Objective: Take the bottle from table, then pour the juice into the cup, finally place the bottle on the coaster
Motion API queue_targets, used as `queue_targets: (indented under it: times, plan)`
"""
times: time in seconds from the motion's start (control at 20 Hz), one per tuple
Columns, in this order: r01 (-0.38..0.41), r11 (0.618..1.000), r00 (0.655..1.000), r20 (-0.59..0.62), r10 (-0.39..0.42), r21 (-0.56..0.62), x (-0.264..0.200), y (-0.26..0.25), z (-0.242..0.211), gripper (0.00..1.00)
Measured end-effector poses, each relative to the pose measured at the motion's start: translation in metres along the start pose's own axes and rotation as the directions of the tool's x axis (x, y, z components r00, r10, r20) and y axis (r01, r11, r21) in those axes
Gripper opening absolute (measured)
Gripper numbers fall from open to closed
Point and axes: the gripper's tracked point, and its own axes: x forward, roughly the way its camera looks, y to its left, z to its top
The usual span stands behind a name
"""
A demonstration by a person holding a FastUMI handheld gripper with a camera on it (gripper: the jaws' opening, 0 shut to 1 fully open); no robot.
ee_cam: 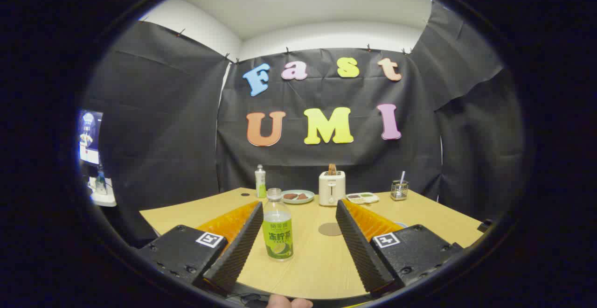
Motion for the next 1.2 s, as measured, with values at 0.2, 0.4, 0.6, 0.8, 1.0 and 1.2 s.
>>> queue_targets:
  times: [0.2,0.4,0.6,0.8,1.0,1.2]
  plan:
    - [0.005,1.000,1.000,-0.008,-0.005,-0.018,0.001,0.000,-0.001,1.00]
    - [0.009,1.000,1.000,-0.007,-0.009,-0.017,0.001,-0.001,-0.002,1.00]
    - [0.013,1.000,1.000,-0.001,-0.013,-0.015,0.002,-0.001,-0.001,1.00]
    - [0.018,1.000,1.000,-0.007,-0.018,-0.017,0.003,-0.001,-0.002,1.00]
    - [0.028,1.000,0.999,-0.015,-0.028,-0.006,0.004,0.000,-0.007,1.00]
    - [0.031,1.000,0.999,-0.015,-0.031,0.001,0.005,0.004,-0.011,1.00]
